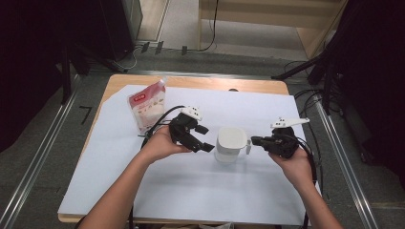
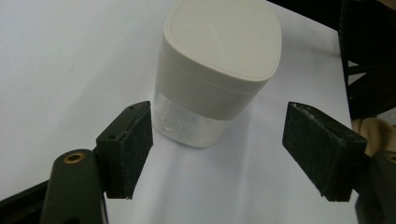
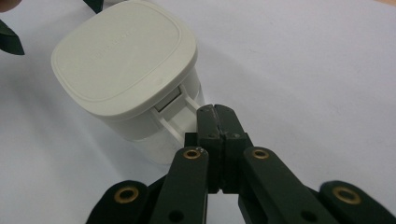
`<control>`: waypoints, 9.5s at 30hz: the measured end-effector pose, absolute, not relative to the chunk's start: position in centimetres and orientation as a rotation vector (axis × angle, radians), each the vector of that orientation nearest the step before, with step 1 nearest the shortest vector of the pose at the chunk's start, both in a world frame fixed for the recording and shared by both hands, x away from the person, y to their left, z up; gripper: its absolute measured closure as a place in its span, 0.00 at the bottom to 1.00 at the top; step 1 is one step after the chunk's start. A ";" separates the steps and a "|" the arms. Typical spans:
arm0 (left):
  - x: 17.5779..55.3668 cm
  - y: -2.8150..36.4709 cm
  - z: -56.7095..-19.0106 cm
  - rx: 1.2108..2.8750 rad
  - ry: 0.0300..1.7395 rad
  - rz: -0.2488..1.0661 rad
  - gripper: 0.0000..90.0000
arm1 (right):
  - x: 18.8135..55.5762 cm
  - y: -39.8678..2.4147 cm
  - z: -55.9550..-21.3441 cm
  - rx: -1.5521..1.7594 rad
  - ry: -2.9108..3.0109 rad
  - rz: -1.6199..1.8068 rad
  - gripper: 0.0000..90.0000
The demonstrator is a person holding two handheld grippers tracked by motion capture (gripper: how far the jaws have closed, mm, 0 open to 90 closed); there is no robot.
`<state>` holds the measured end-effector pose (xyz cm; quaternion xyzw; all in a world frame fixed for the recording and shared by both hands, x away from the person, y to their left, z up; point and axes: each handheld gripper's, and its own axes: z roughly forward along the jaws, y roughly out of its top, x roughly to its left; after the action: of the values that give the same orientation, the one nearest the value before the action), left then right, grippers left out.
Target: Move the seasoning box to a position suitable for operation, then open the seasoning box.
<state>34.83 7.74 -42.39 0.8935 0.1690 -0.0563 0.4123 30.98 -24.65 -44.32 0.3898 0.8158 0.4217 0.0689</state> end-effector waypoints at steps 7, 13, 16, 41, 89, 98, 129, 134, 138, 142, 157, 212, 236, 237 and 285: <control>35.6 7.0 -42.5 2.263 0.400 -0.159 0.25 | 31.1 -24.4 -44.7 1.149 2.495 1.253 1.00; 35.9 6.1 -43.0 2.291 0.342 -0.170 0.23 | 30.7 -24.2 -44.8 1.127 2.502 1.222 1.00; 36.1 5.4 -43.2 2.327 0.326 -0.149 0.21 | 30.7 -24.3 -45.0 1.133 2.503 1.227 1.00; 36.8 3.1 -44.4 2.358 0.298 -0.189 0.17 | 30.4 -24.2 -45.5 1.152 2.495 1.195 1.00; 36.7 2.1 -43.6 2.419 0.262 -0.166 0.17 | 30.2 -24.0 -45.5 1.158 2.488 1.184 1.00; 36.9 2.6 -42.9 2.379 0.249 -0.168 0.18 | 30.2 -23.9 -45.5 1.157 2.494 1.191 1.00; 35.9 2.3 -40.0 2.397 0.172 -0.161 0.44 | 30.1 -23.7 -45.3 1.140 2.499 1.206 1.00; 35.6 2.0 -39.3 2.409 0.144 -0.192 0.60 | 30.1 -23.7 -45.2 1.134 2.498 1.210 1.00; 35.3 1.5 -38.8 2.423 0.139 -0.213 0.72 | 30.1 -23.8 -45.2 1.131 2.500 1.212 1.00; 35.3 1.1 -38.4 2.438 0.128 -0.238 0.79 | 30.1 -23.8 -45.2 1.132 2.497 1.208 1.00; 35.2 0.0 -37.5 2.481 0.078 -0.274 0.96 | 30.0 -23.8 -45.2 1.133 2.493 1.216 1.00; 35.0 0.0 -36.5 2.402 0.254 -0.268 0.61 | 29.4 -24.2 -44.7 1.123 2.471 1.252 0.94; 33.7 6.6 -37.9 2.337 0.367 -0.131 0.53 | 27.1 -25.6 -44.0 1.129 2.453 1.304 0.75; 33.7 7.2 -38.1 2.325 0.379 -0.127 0.53 | 27.0 -25.7 -44.0 1.137 2.455 1.307 0.75; 32.2 22.9 -37.1 2.210 0.761 0.095 0.51 | 28.3 -25.9 -45.1 1.119 2.484 1.277 0.56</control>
<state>32.20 22.92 -37.09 0.8697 0.2996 0.0374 0.3903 28.31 -25.94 -45.05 0.3710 0.8238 0.4235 0.0664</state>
